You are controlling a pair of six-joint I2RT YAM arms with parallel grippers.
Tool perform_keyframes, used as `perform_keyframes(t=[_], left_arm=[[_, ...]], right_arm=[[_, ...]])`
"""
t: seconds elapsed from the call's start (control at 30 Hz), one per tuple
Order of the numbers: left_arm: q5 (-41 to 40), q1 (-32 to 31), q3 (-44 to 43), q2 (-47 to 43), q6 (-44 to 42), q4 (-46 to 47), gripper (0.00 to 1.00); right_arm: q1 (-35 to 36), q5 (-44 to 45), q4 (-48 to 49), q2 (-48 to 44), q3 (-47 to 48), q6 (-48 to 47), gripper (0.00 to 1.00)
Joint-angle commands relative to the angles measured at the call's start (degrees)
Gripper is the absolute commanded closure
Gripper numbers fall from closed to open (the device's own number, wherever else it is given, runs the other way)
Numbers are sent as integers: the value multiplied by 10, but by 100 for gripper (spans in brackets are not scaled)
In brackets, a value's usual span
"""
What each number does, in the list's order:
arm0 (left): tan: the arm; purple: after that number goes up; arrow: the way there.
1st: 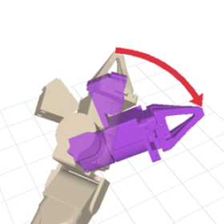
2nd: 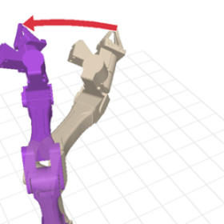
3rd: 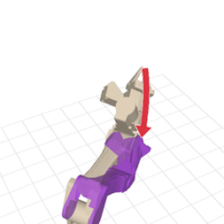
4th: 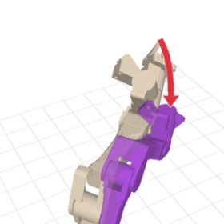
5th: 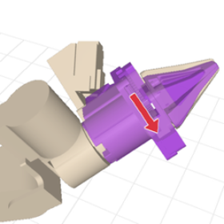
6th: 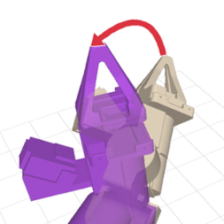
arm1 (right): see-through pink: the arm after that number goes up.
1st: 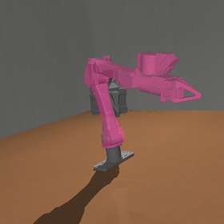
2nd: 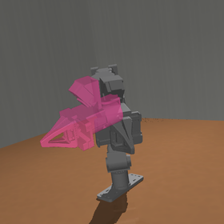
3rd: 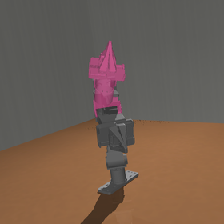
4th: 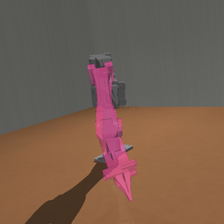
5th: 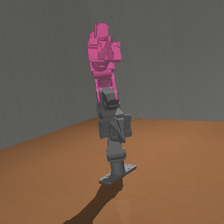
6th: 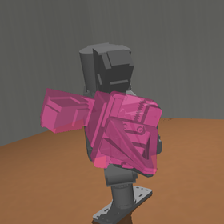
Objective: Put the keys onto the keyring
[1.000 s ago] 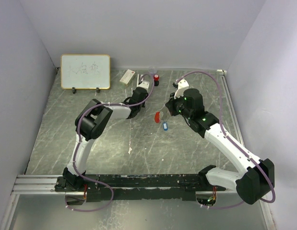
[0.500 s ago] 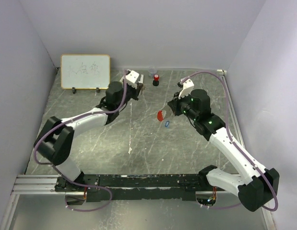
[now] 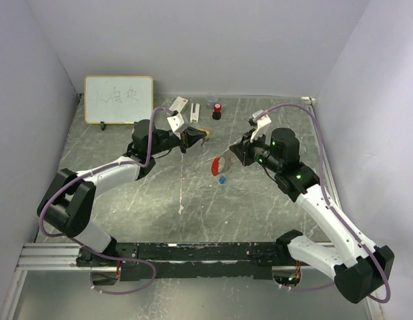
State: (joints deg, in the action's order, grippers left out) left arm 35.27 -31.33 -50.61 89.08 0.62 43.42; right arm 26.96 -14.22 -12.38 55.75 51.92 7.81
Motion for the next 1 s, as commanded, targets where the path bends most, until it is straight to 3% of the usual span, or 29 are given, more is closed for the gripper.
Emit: perform_keyframes(t=[0.0,0.53,0.87,0.97], left_arm=[[97,-2,-1,-13,-8,50,93],[181,-4,-7,-13,-52,50,93],[134,-55,-50,-12,-228,-128,93],[129,-64,-50,-12,-244,-130,93]], right_arm=[[-2,-30,6,-4,-8,4,100],[-2,-33,23,27,-5,5,100],[-2,-17,23,52,21,24,100],[-2,-8,19,60,29,29,100]])
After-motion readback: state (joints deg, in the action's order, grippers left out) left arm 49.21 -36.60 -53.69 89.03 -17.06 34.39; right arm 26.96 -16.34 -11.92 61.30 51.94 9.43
